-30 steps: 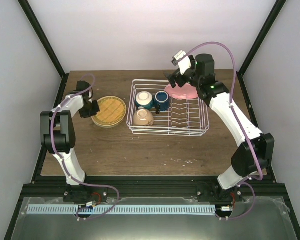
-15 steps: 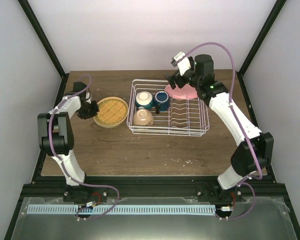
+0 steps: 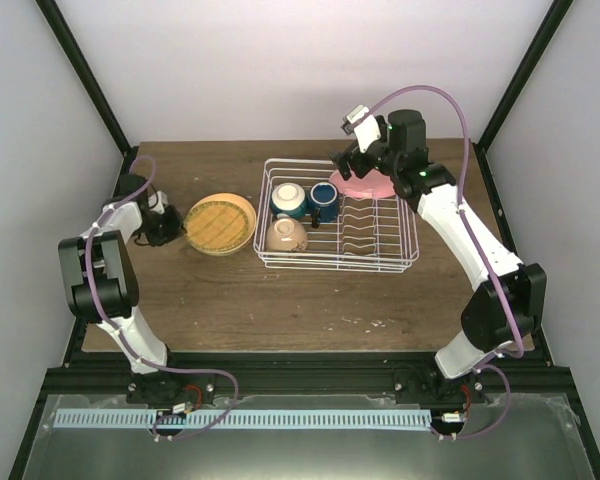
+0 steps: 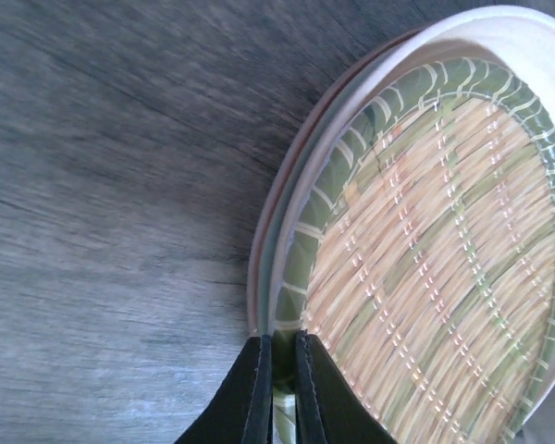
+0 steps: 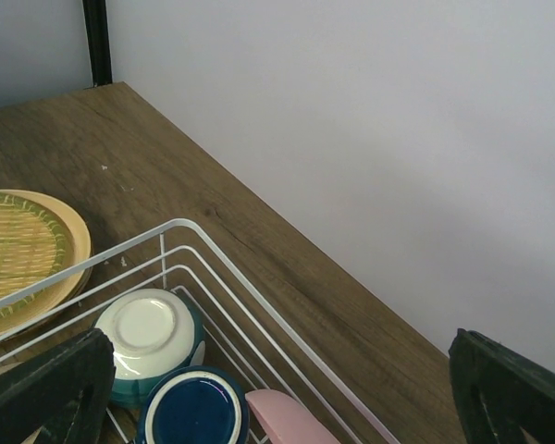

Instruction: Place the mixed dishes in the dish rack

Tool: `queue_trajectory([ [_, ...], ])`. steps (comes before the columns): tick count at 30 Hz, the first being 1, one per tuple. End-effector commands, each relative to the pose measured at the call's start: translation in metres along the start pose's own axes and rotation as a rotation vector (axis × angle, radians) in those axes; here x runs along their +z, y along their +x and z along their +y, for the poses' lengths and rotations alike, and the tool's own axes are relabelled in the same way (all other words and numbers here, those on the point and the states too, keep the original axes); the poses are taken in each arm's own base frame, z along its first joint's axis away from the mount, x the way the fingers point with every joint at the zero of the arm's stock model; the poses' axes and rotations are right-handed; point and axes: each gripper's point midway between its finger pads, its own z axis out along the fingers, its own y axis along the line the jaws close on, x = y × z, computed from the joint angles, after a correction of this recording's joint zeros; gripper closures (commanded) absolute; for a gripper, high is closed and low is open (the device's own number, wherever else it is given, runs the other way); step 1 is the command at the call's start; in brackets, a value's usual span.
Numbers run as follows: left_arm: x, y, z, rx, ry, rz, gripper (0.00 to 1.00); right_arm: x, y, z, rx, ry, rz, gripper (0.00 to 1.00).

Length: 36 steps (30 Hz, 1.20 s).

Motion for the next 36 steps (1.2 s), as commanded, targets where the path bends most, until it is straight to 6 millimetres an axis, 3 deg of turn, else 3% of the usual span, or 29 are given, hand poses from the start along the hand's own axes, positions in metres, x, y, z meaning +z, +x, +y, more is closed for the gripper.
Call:
queue_trajectory([
  [1,-0.016,-0.008,-0.007,-0.017,0.111,-0.055,1.00,0.000,-0.018,0.003,0.007,-0.023,-0.032,0.00],
  [11,-0.014,-0.003,-0.016,-0.068,0.305,-0.065,1.00,0.006,-0.021,0.010,0.023,-0.056,-0.032,0.00],
  [17,-0.014,-0.002,-0.010,-0.142,0.432,-0.090,1.00,0.015,-0.021,0.021,0.044,-0.100,-0.021,0.00],
  [27,-0.006,0.008,0.006,-0.159,0.392,-0.076,1.00,0.022,-0.019,0.026,0.040,-0.115,-0.010,0.00],
  [36,-0.029,0.006,0.029,-0.170,0.330,-0.118,1.00,0.029,-0.014,0.029,0.030,-0.130,0.003,0.00],
])
